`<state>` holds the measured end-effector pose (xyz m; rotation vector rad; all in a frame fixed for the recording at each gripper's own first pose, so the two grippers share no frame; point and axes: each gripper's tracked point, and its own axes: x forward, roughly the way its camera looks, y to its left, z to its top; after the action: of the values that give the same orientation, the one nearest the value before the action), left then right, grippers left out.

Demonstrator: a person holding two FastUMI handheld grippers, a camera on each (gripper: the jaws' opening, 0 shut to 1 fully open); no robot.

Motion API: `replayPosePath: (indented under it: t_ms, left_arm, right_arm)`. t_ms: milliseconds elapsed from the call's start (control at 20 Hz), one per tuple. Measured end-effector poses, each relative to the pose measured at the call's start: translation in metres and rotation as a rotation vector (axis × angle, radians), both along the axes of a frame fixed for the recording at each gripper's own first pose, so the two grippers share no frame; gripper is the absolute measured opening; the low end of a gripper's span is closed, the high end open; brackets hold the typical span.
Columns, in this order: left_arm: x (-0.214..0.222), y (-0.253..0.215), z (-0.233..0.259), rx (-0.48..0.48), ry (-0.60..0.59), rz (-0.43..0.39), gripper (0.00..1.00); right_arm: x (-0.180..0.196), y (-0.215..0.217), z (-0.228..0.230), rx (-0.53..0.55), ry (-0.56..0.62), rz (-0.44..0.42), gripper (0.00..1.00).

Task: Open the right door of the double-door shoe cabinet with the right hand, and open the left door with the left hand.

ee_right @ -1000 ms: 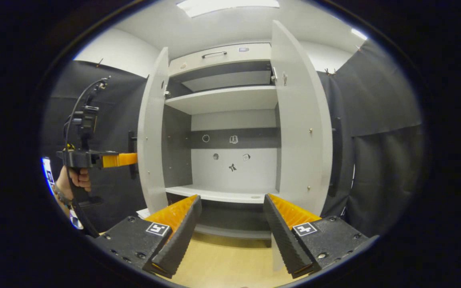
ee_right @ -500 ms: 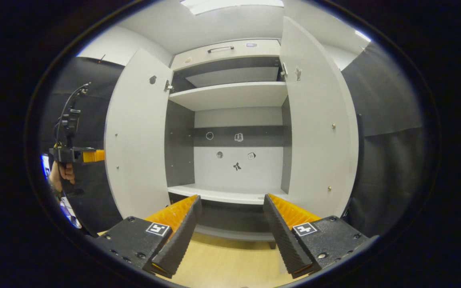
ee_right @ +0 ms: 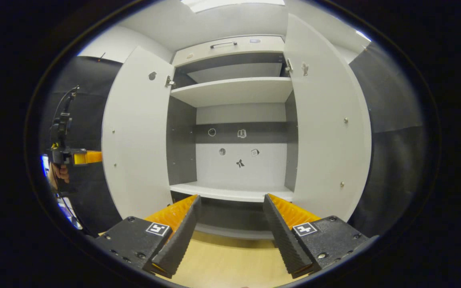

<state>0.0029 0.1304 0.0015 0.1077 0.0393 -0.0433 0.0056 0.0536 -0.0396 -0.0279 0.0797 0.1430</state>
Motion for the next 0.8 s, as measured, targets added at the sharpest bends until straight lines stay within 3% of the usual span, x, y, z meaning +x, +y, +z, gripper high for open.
replayPosePath:
  t_ms: [100, 150, 250, 350, 500, 750, 800]
  left_arm:
    - [-0.025, 0.009, -0.010, 0.003, -0.007, 0.062, 0.00]
    - [-0.035, -0.003, -0.015, -0.041, -0.015, 0.046, 0.00]
    - [-0.043, -0.058, -0.024, -0.195, -0.015, -0.081, 0.00]
    - [-0.043, -0.098, -0.022, -0.259, -0.043, -0.149, 0.00]
    - [-0.026, -0.121, -0.008, -0.228, -0.101, -0.128, 0.00]
    - [0.019, -0.159, -0.010, -0.202, -0.096, -0.060, 0.00]
    - [0.021, -0.168, -0.008, -0.204, -0.100, -0.063, 0.13]
  right_arm:
    - [-0.001, -0.009, -0.006, -0.006, -0.007, -0.020, 0.96]
    - [-0.001, -0.013, -0.008, -0.003, -0.013, -0.023, 0.96]
    - [-0.005, -0.017, -0.011, 0.002, -0.022, -0.007, 0.96]
    - [-0.012, -0.030, -0.015, -0.016, -0.017, -0.022, 0.97]
    - [-0.023, -0.049, -0.015, -0.031, 0.001, -0.060, 0.97]
    - [-0.033, -0.061, -0.001, 0.004, -0.018, -0.080, 0.97]
    - [-0.035, -0.063, 0.001, 0.005, -0.028, -0.082, 0.97]
